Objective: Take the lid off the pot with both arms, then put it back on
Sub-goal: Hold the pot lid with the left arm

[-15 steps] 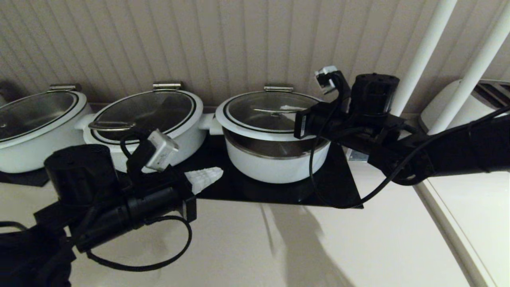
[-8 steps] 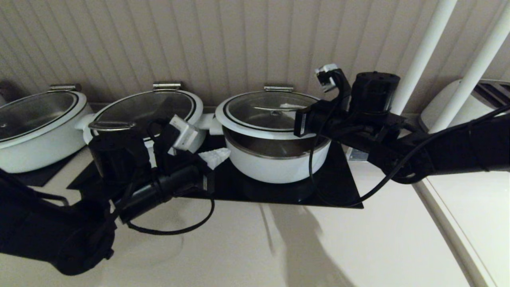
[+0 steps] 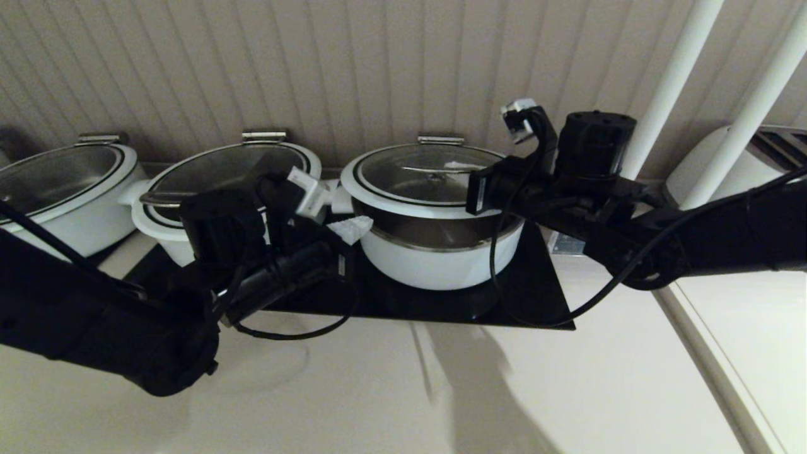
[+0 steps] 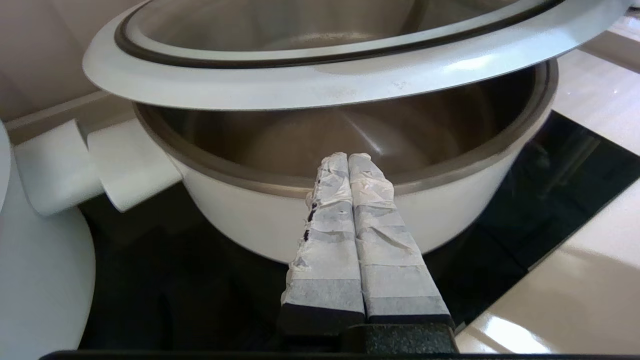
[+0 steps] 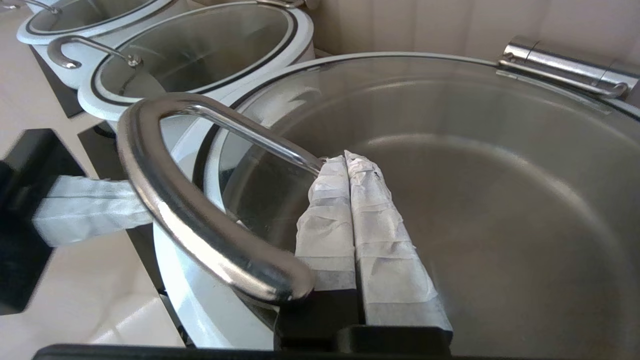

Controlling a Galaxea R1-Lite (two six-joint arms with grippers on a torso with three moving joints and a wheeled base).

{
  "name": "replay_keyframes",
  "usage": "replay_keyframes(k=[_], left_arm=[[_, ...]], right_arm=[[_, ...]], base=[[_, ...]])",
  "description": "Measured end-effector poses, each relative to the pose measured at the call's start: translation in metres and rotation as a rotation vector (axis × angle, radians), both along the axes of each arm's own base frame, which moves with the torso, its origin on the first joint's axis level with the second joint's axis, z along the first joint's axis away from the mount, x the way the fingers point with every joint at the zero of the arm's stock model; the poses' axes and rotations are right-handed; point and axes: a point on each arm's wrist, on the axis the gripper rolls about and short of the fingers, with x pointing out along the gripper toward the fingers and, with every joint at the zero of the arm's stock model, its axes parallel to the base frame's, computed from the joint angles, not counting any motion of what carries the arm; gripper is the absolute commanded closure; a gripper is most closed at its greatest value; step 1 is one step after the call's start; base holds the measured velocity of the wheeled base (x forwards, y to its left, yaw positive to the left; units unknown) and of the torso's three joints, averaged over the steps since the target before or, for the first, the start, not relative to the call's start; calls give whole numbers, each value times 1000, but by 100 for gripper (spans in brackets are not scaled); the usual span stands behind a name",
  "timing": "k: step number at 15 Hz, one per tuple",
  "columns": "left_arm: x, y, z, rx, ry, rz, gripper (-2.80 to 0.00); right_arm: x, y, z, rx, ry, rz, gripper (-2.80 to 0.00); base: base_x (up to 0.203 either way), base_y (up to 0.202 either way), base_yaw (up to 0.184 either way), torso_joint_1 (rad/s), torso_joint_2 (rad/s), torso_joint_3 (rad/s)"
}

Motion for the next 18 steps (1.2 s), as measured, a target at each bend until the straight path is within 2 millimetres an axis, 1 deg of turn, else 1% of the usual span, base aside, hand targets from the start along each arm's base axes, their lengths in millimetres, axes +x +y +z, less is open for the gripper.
replay_keyframes(k=[5,8,11,14,18], left_arm=[[12,-4,7,-17,-35,27,0],[16,-6,6,-18,-36,34,0],[17,-6,5,-19,-33,34,0],[20,-8,6,-22,-39,33,0],[21,-8,6,-22,-40,34,0]], right_arm=[[-5,-3,7,6,-12,0,0],[-13,-7,3,-6,7,3,0],[-24,-13,1,-18,28,4,0],[-36,-20,3,-26,45,2,0],[-59,-33,9,-26,72,0,0]], base=[[0,0,0,0,0,0],[0,0,0,0,0,0],[0,0,0,0,0,0],[0,0,0,0,0,0],[0,0,0,0,0,0]])
